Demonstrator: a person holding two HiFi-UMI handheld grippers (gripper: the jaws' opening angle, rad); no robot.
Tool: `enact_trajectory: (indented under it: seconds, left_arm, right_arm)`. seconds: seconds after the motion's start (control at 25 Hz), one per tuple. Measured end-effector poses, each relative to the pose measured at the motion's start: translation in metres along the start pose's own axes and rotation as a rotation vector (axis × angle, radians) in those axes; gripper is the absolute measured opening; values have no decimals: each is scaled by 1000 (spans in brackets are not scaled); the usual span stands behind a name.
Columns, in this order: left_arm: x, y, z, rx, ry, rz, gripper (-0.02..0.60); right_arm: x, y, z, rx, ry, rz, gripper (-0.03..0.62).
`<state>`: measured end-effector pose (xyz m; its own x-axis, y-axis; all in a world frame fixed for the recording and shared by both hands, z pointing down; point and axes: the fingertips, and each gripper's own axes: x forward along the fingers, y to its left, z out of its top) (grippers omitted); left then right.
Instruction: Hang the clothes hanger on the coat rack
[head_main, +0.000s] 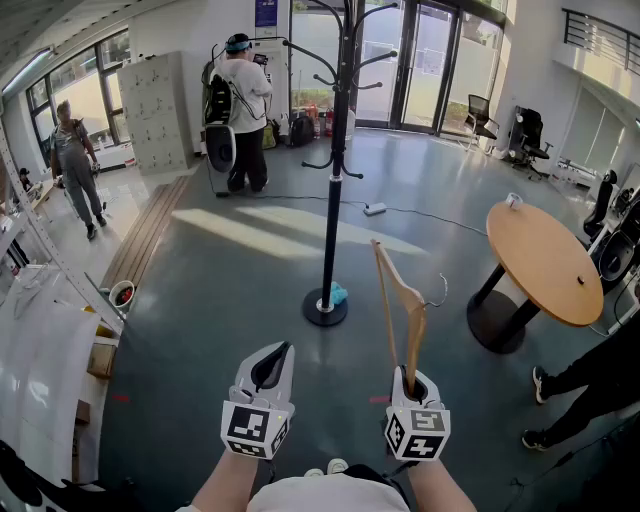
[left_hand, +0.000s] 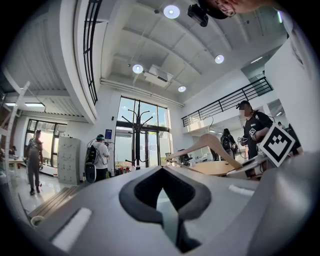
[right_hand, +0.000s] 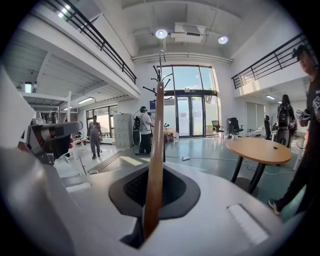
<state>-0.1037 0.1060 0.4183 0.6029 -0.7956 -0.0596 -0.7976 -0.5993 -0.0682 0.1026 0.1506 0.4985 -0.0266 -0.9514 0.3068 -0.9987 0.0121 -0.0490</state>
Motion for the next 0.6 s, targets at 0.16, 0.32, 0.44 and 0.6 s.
enact_trajectory:
  seconds: [0.16,0.32,0.44,0.6]
  left_arm:
    - [-1,0,-2,-3,5,-1,0]
    - [-2,6,-5,-8,12,-1,0]
    - [-4,12,-6,-12,17,0,0]
    - [-8,26,-8,-20,20,3,0]
  right_arm:
    - [-1,0,0,2,1,-5,28]
    - [1,5,1,13,-10,-12,28]
    - [2,8,1,28,-9,-16,28]
    - [9,16,0,44,7,-22,28]
